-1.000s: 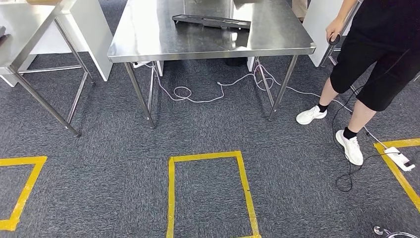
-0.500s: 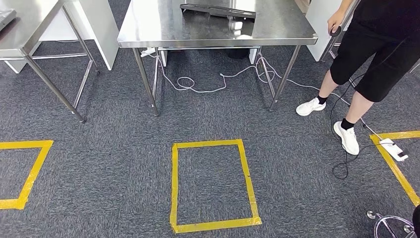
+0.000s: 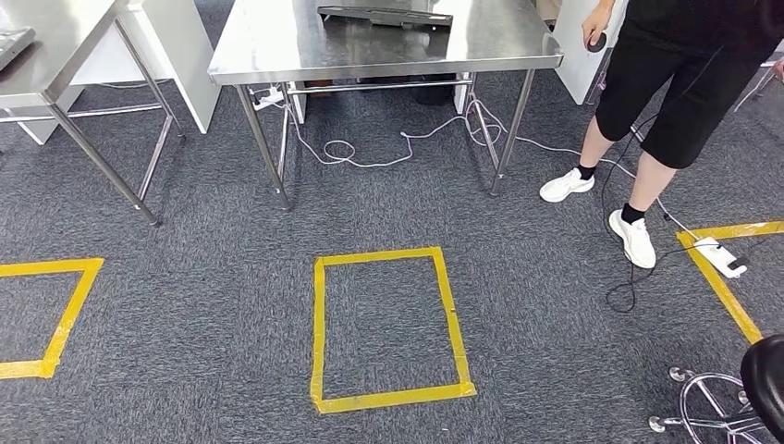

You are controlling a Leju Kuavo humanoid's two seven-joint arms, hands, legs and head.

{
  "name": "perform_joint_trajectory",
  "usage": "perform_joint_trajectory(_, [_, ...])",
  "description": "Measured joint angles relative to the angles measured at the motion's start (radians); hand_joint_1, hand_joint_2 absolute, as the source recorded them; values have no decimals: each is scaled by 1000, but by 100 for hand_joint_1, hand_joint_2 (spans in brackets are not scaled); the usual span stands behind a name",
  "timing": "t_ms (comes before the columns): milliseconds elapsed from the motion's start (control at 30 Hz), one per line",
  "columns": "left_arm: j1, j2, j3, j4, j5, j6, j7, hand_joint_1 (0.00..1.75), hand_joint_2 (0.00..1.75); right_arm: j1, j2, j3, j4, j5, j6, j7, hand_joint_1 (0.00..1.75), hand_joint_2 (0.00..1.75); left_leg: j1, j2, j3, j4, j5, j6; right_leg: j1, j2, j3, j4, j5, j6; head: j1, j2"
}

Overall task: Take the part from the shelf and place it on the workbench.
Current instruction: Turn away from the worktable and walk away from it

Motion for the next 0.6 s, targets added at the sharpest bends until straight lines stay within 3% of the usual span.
perform_joint_trajectory(33, [1,0,-1,0,0,0,0,0,0,1,0,0,0,0,0,0,0,0,0,-1,1,29,-3,1,4,-1,-6,0,4,-2,0,0])
perform_joint_trajectory(67, [2,0,-2,0,-1,0,0,0,0,3,0,0,0,0,0,0,0,0,0,-1,20,22,11,5,8,-1,-10,1,7,-2,0,0])
perform_joint_trajectory(167, [2,2,-5,0,-2,0,0,0,0,5,1,0,0,-1,0,0,0,0,-5,-2,150,-154,70,25,16,-1,-12,2,12,-1,0,0])
perform_joint_trajectory(233, [3,3,-6,0,-3,0,0,0,0,4,2,0,0,-3,0,-2,0,0,-12,-2,198,-232,76,34,21,-1,-15,3,14,4,0,0])
perform_joint_trajectory(400, [5,4,-19,0,-4,-1,0,0,0,3,0,-6,0,-8,-1,-4,0,0,-24,1,199,-265,71,18,25,-2,-36,11,16,13,2,0])
perform_joint_trajectory(600, [3,4,-29,0,-10,-2,0,0,0,2,-4,-16,0,-16,0,-2,0,0,-35,2,196,-264,74,29,17,-1,-40,9,24,25,2,0])
